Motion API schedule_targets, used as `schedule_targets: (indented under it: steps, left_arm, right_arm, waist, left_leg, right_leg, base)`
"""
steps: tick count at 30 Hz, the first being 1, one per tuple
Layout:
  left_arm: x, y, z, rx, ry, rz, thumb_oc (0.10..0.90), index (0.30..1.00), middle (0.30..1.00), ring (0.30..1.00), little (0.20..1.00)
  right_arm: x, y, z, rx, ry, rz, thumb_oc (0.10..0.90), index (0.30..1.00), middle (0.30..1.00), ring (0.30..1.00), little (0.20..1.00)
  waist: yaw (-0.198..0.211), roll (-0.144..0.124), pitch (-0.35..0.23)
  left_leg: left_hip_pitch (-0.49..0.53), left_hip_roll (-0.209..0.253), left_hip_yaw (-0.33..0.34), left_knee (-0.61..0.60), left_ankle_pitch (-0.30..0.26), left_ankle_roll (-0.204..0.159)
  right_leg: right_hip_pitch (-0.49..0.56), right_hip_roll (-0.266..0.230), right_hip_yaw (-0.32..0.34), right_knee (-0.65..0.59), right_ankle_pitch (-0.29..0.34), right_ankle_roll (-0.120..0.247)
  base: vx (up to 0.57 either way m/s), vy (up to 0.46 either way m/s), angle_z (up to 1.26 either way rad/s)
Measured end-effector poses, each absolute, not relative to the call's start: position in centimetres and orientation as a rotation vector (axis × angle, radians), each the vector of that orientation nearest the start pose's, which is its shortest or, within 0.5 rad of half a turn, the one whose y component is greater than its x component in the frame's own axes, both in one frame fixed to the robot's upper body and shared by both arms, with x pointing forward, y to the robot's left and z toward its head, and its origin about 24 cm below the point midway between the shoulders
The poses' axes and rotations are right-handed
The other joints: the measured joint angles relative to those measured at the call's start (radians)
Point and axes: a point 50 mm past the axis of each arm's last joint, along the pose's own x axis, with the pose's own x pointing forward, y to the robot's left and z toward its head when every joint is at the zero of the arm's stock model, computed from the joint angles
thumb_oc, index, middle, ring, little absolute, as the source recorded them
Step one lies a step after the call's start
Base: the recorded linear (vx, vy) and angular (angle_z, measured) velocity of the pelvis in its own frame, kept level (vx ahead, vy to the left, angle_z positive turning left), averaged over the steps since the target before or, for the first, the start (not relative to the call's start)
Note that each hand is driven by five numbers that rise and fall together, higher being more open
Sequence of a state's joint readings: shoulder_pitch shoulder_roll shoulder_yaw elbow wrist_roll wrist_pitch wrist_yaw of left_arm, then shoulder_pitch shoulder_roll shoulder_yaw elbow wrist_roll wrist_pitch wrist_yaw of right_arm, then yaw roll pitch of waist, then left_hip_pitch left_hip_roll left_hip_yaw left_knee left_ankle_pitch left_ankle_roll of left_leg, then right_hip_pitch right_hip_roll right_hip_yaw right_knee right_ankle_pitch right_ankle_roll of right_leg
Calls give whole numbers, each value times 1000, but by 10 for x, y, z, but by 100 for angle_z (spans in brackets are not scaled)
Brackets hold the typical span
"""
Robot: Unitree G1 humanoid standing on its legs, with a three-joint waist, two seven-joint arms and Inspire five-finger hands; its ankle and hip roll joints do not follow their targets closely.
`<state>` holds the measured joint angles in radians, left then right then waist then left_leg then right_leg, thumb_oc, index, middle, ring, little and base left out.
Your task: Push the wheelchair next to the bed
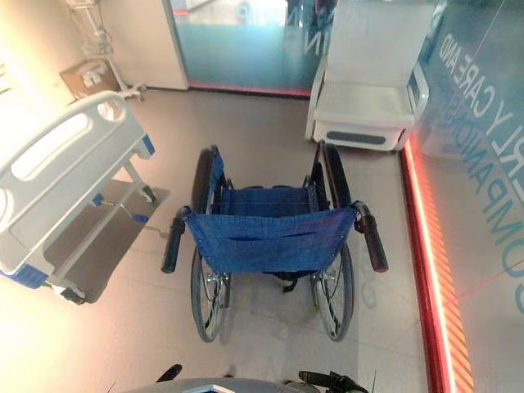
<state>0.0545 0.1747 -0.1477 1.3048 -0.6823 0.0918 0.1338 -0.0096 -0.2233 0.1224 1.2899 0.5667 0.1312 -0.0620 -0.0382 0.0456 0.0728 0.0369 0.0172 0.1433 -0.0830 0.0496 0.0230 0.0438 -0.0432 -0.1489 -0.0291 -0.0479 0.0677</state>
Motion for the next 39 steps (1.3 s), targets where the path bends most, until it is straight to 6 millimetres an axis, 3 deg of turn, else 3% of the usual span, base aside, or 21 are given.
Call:
schedule_targets:
  steps: [4, 10, 12, 16, 18, 19, 20, 21, 25, 28, 33, 39]
  left_arm:
    - [52, 213, -174, -338, 1340, 615, 800, 900, 900, 900, 900]
    - [82, 224, -165, -472, 1143, 745, 800, 900, 900, 900, 900]
    - [98, 230, -158, -509, 1060, 755, 800, 900, 900, 900, 900]
    - [144, 243, -134, -536, 879, 707, 800, 900, 900, 900, 900]
    - [158, 250, -123, -541, 816, 674, 800, 900, 900, 900, 900]
    - [163, 267, -117, -651, 844, 556, 800, 900, 900, 900, 900]
    - [166, 280, -112, -647, 852, 541, 800, 900, 900, 900, 900]
    - [165, 308, -103, -609, 878, 562, 800, 900, 900, 900, 900]
    - [163, 364, -66, -534, 744, 674, 800, 900, 900, 900, 900]
    - [161, 361, -54, -546, 579, 699, 800, 900, 900, 900, 900]
    - [158, 312, -69, -644, 573, 617, 800, 900, 900, 900, 900]
    - [155, 303, -58, -626, 572, 588, 800, 900, 900, 900, 900]
  right_arm:
    - [78, -232, -166, 265, 1313, -535, 800, 900, 900, 900, 900]
    - [73, -253, -160, 332, 1230, -796, 800, 900, 900, 900, 900]
    - [81, -264, -153, 326, 1155, -833, 800, 900, 900, 900, 900]
    - [117, -280, -130, 313, 956, -802, 800, 900, 900, 900, 900]
    - [130, -285, -121, 309, 891, -780, 800, 900, 900, 900, 900]
    - [135, -289, -112, 331, 847, -744, 800, 900, 900, 900, 900]
    - [137, -293, -108, 328, 816, -724, 800, 900, 900, 900, 900]
    - [142, -309, -102, 311, 783, -725, 800, 900, 900, 900, 900]
    - [147, -347, -74, 246, 681, -792, 800, 900, 900, 900, 900]
    - [149, -358, -46, 246, 533, -831, 800, 900, 900, 900, 900]
    - [159, -364, 0, 233, 316, -837, 800, 900, 900, 900, 900]
    - [158, -373, 35, 219, 171, -948, 800, 900, 900, 900, 900]
  waist:
    - [0, 16, 56]
    - [-8, 15, 103]
    - [-23, 6, 126]
    - [-44, -19, 174]
    - [-53, -19, 182]
    - [-58, -23, 182]
    - [-64, -21, 183]
    - [-74, -13, 188]
    - [-82, 11, 202]
    - [-85, 26, 209]
    - [-87, 17, 213]
    - [-86, 10, 211]
  left_leg:
    - [-23, -3, 0, 1, 4, 4]
    - [-34, -3, 1, 1, 4, 4]
    - [-36, -3, 1, 1, 4, 4]
    - [-56, -1, 3, 8, 7, 4]
    - [-60, 0, 3, 10, 7, 4]
    - [-81, 1, 5, 24, 5, 2]
    - [-81, 1, 5, 18, 8, 3]
    - [-75, 0, 5, 4, 17, 5]
    - [-56, -7, 18, -6, 18, 7]
    - [-50, -13, 23, -7, 18, 7]
    - [-40, -12, 25, -7, 16, 9]
    - [-38, -11, 32, -7, 16, 10]
  right_leg:
    - [-23, -3, 1, 8, 3, 2]
    - [-35, -2, 2, 12, 3, 2]
    - [-36, -3, 3, 13, 3, 2]
    - [-56, 0, 8, 18, 7, 2]
    - [-64, -4, 9, 18, 9, 1]
    - [-86, -2, 11, 35, 7, -2]
    - [-86, -2, 11, 30, 8, -2]
    - [-81, -2, 10, 22, 13, 1]
    - [-71, -6, 28, 13, 20, 7]
    - [-64, -12, 34, 7, 23, 11]
    - [-50, -10, 39, -8, 32, 16]
    - [-50, -7, 56, -16, 44, 16]
  base:
    - [-54, -1, 1]
    - [-22, -28, 0]
    - [-83, -55, -1]
    - [-87, -56, -2]
    - [-48, 126, -4]
    - [14, 153, -6]
    - [90, 22, -1]
    - [40, 6, 5]
    - [-3, 4, -9]
    - [-8, 6, -8]
    - [36, 16, -1]
    - [41, 11, -7]
